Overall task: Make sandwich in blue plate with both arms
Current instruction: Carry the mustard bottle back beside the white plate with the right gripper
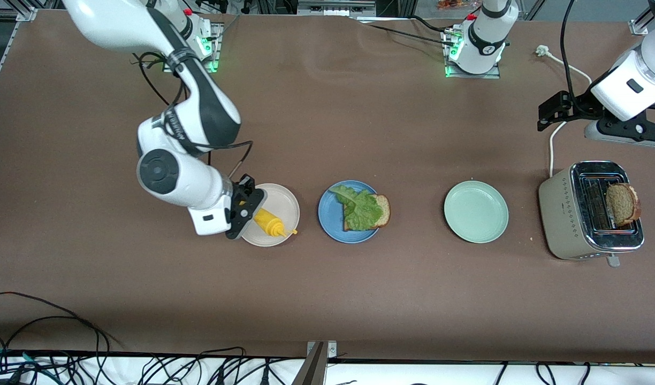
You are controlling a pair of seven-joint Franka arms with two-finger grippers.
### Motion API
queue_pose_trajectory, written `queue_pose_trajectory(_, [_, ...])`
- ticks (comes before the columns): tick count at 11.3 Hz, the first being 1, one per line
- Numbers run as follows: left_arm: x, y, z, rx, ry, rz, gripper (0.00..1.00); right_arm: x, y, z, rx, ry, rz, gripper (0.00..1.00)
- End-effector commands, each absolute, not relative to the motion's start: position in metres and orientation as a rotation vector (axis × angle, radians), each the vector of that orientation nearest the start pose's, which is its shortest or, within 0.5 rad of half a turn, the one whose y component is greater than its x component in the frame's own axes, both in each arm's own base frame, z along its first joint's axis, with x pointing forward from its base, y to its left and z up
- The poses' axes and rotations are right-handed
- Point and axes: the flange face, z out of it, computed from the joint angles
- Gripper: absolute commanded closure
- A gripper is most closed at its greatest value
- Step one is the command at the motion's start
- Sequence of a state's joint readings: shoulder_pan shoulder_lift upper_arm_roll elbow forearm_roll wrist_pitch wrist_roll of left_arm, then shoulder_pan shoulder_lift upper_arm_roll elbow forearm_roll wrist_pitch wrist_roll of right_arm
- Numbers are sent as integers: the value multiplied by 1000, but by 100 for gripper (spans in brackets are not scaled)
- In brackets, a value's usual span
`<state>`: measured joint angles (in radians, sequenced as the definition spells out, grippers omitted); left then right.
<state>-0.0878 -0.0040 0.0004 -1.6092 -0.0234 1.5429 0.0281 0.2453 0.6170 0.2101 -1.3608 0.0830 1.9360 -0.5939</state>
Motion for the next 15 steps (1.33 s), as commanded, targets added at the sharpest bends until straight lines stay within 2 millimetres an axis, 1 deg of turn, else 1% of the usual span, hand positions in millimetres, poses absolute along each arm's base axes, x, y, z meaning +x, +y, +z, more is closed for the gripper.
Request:
queue_pose_trajectory(1, [545, -50, 613, -3125, 180, 100, 0, 666, 254, 376, -2408, -1429, -87, 100])
queue_pose_trajectory(4, [545, -50, 613, -3125, 180, 100, 0, 686, 192, 376, -2194, -1493, -223, 100])
queue_pose_trajectory(5, [545, -50, 613, -3125, 180, 100, 0, 690, 175, 376, -2144, -1508, -263, 100])
queue_pose_trajectory(7, [545, -50, 613, -3125, 180, 100, 0, 695, 149, 373, -2079, -1521, -294, 100])
queue_pose_trajectory(8, [545, -50, 613, -3125, 180, 100, 0, 696, 139, 363, -2029, -1540, -295, 100])
queue_pose_trajectory(10, [545, -50, 613, -3123, 180, 100, 0, 701, 115, 340, -1907, -1540, -371, 100])
queue_pose_trajectory(12, [545, -50, 613, -3125, 180, 100, 0, 705, 89, 316, -1820, -1577, -438, 100])
queue_pose_trajectory(14, [545, -50, 613, -3123, 180, 100, 0, 706, 63, 290, -1761, -1613, -480, 100])
queue_pose_trajectory(15, [545, -50, 613, -3123, 180, 100, 0, 706, 52, 273, -1726, -1632, -500, 100])
